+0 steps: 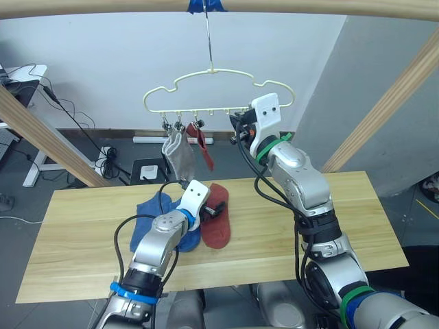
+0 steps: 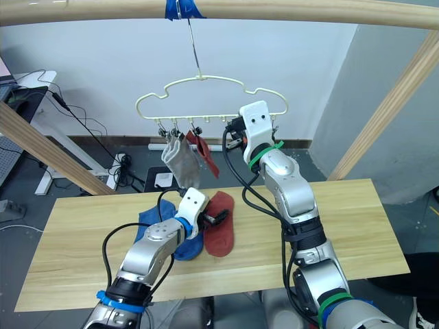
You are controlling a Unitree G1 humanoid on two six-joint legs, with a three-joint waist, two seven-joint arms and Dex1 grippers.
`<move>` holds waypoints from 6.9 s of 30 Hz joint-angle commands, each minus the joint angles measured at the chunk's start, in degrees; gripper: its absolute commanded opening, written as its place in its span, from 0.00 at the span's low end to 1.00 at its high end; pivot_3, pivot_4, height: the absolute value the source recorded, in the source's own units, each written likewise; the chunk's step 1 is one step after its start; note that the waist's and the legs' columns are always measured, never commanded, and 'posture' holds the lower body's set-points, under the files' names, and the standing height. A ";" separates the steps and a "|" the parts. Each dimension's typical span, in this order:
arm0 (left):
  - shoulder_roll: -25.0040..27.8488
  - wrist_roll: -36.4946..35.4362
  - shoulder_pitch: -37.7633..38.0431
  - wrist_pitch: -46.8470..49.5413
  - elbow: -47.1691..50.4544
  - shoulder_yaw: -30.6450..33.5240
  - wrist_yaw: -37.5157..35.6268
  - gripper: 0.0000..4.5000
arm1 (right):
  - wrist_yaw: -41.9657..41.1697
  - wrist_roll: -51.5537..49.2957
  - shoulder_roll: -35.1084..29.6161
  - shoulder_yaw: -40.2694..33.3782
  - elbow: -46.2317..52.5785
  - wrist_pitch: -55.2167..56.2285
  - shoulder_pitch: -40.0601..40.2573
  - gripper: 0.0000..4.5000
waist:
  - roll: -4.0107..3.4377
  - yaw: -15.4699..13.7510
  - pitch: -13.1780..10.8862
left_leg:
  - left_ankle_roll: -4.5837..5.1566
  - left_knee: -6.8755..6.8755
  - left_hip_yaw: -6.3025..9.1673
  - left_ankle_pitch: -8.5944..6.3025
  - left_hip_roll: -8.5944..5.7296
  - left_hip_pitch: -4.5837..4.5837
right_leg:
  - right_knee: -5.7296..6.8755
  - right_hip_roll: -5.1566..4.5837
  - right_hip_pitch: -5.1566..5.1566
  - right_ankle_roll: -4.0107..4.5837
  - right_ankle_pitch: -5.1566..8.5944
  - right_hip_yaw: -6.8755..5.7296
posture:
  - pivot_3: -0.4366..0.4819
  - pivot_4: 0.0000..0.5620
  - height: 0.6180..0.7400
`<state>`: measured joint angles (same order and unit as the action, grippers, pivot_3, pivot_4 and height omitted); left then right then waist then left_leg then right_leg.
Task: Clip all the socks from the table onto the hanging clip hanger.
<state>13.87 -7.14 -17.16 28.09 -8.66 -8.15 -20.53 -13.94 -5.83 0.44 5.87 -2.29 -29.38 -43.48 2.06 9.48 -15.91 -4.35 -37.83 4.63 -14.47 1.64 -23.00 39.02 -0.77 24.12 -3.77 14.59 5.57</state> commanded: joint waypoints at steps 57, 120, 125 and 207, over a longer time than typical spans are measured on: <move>0.80 18.08 -5.45 -40.54 2.43 -5.24 0.02 0.00 | -1.26 -1.08 0.51 0.94 4.47 -1.50 0.35 0.03 | 0.00 0.32 0.00 | 0.00 0.05 -0.01 0.00 -0.02 -0.01 | -0.04 -0.02 0.00 -0.01 0.00 0.00 | 0.26 0.38 1.00; 10.76 -8.31 -3.45 -23.28 17.14 5.90 -19.61 0.81 | -3.11 -7.92 -11.42 -0.23 30.81 -10.43 15.21 0.76 | 0.00 0.39 0.00 | 0.01 -0.02 -0.01 0.01 0.02 0.00 | -0.05 0.05 -0.03 -0.04 0.02 0.03 | 0.25 0.37 1.00; 11.20 -8.10 -4.31 -21.95 17.62 6.56 -18.66 0.82 | -0.41 -6.39 -9.82 -0.52 27.45 -8.44 14.63 0.62 | 0.00 0.24 0.00 | 0.01 -0.01 -0.01 0.01 0.02 -0.01 | -0.06 0.05 -0.03 -0.02 0.01 0.03 | 0.26 0.36 1.00; 10.70 -0.82 -3.92 -25.22 14.82 4.82 -17.78 0.82 | 9.53 3.70 0.83 -1.16 1.18 1.93 1.44 0.56 | -0.01 0.26 0.00 | 0.01 0.01 0.01 0.01 0.02 -0.01 | -0.02 0.02 -0.01 0.00 0.00 0.01 | 0.28 0.37 1.00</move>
<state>24.51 -7.95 -21.20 4.25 4.88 -3.13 -38.26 -5.56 -2.85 0.89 4.68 -3.46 -27.88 -41.71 2.05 9.74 -15.91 -4.33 -37.82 4.63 -14.46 1.65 -23.01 39.00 -0.74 24.11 -3.76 14.58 5.57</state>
